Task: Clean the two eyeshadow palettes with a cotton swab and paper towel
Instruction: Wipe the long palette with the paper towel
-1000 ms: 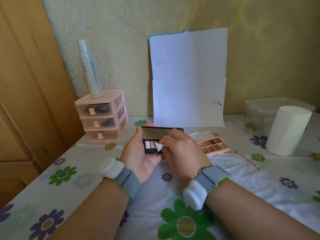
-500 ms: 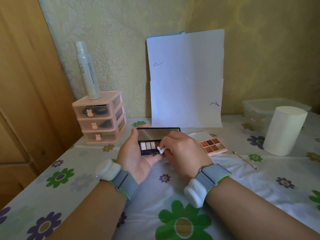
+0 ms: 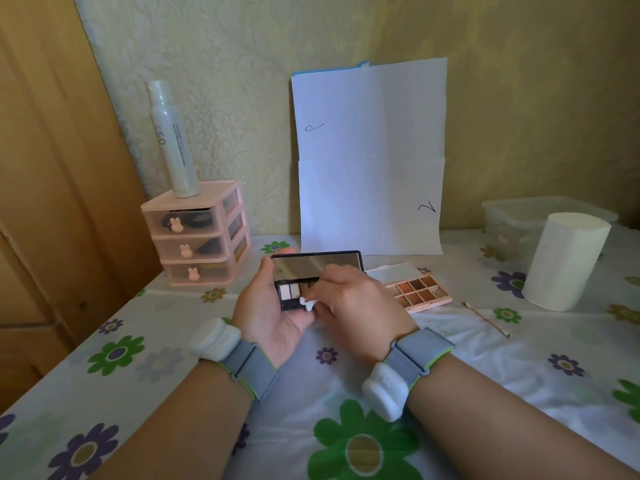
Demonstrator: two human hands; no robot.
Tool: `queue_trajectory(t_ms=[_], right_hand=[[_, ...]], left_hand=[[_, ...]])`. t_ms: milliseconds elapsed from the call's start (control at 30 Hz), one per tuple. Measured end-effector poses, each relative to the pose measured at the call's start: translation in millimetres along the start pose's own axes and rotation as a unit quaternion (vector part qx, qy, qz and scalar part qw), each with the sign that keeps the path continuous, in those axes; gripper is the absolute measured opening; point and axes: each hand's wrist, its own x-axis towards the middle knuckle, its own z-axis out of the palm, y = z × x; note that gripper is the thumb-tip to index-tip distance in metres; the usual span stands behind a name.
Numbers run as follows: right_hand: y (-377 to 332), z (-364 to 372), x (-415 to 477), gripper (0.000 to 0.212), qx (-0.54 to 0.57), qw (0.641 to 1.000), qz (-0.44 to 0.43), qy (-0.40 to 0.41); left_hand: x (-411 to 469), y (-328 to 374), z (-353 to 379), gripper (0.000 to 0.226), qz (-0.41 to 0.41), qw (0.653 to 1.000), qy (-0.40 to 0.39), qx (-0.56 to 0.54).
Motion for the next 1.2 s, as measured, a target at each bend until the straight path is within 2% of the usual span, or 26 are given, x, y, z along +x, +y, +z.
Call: queue_trajectory(t_ms=[67,133,267,400,500,600,733,967,1100,1200], right_hand=[[8,-1,-1,0.023,-0.029,0.999,0.015,-0.008],[10,-1,-2,0.024,-0.039,0.999,0.026,-0.006],[-4,4,1,0.022,-0.01,1.0,-0.001,0.01],[-12,4,3,0.022,0.013,0.999,-0.034,0.016],[0,0,0,0.025,-0.008,1.0,-0.006,0.009],[14,-3,-3,0.027,-0.057,0.998,0.034,-0.023],[19,-3,-4,0.028,-0.091,0.992,0.081,-0.032],[0,3,1,0.027,-0.008,0.999,0.029,-0.012],[12,-4,-2,0.028,-0.064,0.996,0.052,-0.044],[27,-11,-6,0.029,-0.091,0.989,0.101,-0.061]], left_hand=[[-1,0,0,0.028,0.029,1.0,-0.002,0.004],[1,0,-1,0.032,0.036,0.999,0.004,0.009],[-2,-1,0,0.041,0.006,1.0,-0.005,-0.016],[3,-2,-5,0.035,-0.019,0.999,-0.01,-0.024],[3,-2,-3,0.028,-0.005,1.0,-0.026,-0.003],[4,-3,-5,0.032,0.044,0.998,-0.024,0.022],[3,-2,-3,0.033,0.065,0.998,-0.001,0.02],[1,-2,-1,0.027,0.05,0.999,0.006,-0.001],[0,0,-2,0.029,0.064,0.998,-0.005,0.027],[1,2,-3,0.034,0.075,0.996,0.019,0.045]])
